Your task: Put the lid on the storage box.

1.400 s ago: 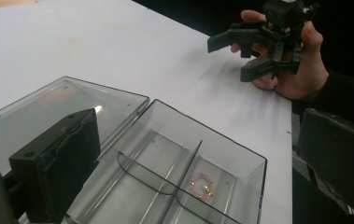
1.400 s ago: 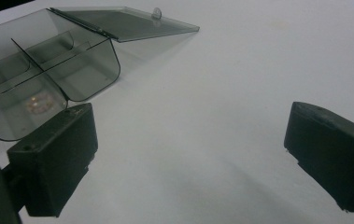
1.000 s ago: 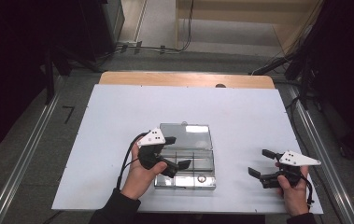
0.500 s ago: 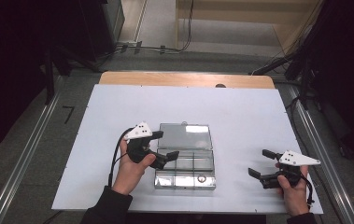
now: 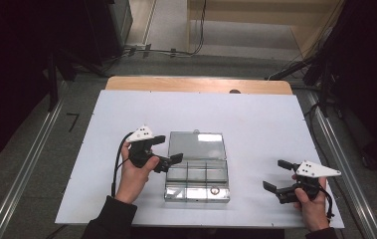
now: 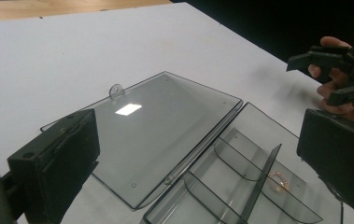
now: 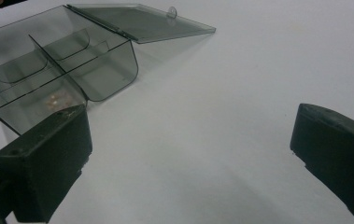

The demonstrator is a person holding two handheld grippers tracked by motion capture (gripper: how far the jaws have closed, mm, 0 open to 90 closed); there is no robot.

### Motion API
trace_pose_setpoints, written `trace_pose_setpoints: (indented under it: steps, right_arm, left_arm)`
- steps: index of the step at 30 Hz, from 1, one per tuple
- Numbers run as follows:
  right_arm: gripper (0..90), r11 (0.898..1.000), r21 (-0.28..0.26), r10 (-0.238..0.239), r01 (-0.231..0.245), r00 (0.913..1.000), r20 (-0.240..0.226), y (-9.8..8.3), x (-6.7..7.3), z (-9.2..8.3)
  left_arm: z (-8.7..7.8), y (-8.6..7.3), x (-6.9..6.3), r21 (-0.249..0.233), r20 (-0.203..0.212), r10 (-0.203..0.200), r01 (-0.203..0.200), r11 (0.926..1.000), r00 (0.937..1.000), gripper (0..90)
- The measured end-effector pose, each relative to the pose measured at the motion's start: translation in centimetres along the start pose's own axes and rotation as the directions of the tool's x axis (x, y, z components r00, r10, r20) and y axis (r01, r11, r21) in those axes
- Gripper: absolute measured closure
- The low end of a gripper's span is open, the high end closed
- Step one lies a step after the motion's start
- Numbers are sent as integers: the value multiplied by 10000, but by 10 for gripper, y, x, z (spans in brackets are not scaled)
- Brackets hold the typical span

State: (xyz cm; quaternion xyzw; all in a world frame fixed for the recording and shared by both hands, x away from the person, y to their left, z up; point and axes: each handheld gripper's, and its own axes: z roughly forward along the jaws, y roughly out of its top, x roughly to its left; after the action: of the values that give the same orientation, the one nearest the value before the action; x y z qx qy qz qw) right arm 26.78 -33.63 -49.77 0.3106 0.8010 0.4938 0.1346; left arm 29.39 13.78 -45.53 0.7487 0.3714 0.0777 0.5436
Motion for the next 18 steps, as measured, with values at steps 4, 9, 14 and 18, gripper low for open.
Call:
trace_pose_setpoints:
  steps: [4, 9, 14, 18]
  right_arm:
    - [0, 9999, -98, -32, 31, 10000, -81, 6, 6, -2]
    - [0, 9999, -144, -12, 11, 10000, -75, 14, 14, -2]
    - [0, 9997, -180, 141, -142, 9999, -56, 23, 20, 2]
    - [0, 9999, -18, 142, -143, 9998, -136, 30, 25, 7]
  left_arm:
    - [4, -1, 5, 35, -86, -137, 137, 9999, 9999, 0]
    - [9, -3, 10, 121, -130, -346, 347, 9993, 9993, 0]
    - [11, -5, 15, 203, -201, -557, 561, 9982, 9982, 0]
    - [14, -7, 19, 294, -281, -706, 714, 9970, 9971, 0]
